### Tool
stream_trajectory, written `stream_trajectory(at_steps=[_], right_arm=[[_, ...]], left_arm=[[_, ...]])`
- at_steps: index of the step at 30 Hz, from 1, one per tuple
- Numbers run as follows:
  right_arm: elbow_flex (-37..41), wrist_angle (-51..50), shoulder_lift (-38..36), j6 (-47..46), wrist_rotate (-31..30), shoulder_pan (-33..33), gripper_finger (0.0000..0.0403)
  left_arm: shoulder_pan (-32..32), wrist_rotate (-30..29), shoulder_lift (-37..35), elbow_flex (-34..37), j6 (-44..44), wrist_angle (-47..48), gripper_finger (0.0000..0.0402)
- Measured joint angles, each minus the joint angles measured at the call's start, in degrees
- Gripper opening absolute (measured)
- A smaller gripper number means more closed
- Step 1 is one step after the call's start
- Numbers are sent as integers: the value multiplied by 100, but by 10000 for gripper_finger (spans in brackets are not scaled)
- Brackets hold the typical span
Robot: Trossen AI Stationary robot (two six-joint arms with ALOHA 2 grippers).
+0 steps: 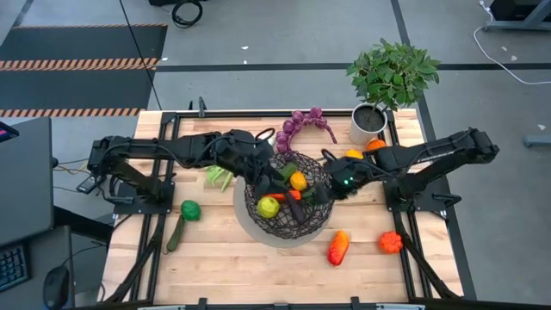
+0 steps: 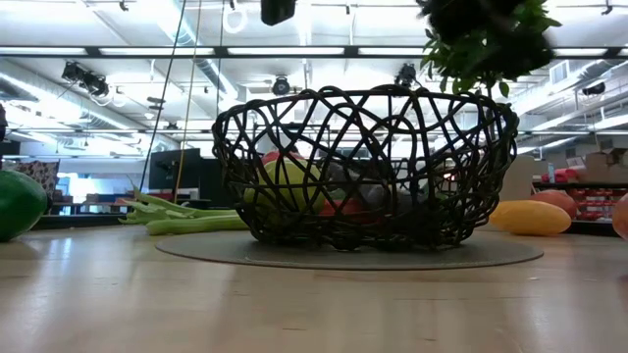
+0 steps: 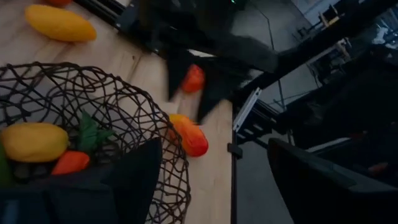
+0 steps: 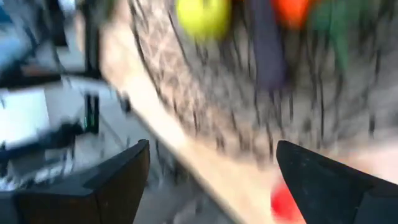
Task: Build produce basket
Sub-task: Put the red mango into the black wire basket
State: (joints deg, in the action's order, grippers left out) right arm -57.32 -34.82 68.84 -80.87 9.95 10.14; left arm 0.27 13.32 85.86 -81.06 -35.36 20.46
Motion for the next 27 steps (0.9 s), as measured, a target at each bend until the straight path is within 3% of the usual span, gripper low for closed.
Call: stream_trajectory(at_steps=[5, 18, 27], right_arm=[[0, -434, -221, -1075, 490, 526, 349], [0, -755, 317, -4221, -110, 2140, 348], [0, -936, 1189, -4798, -353, 2297, 348]], left_arm=[[148, -6, 0, 0, 44, -3, 297], [250, -13, 0, 0, 263, -6, 297], [246, -13, 0, 0, 304, 1, 297]])
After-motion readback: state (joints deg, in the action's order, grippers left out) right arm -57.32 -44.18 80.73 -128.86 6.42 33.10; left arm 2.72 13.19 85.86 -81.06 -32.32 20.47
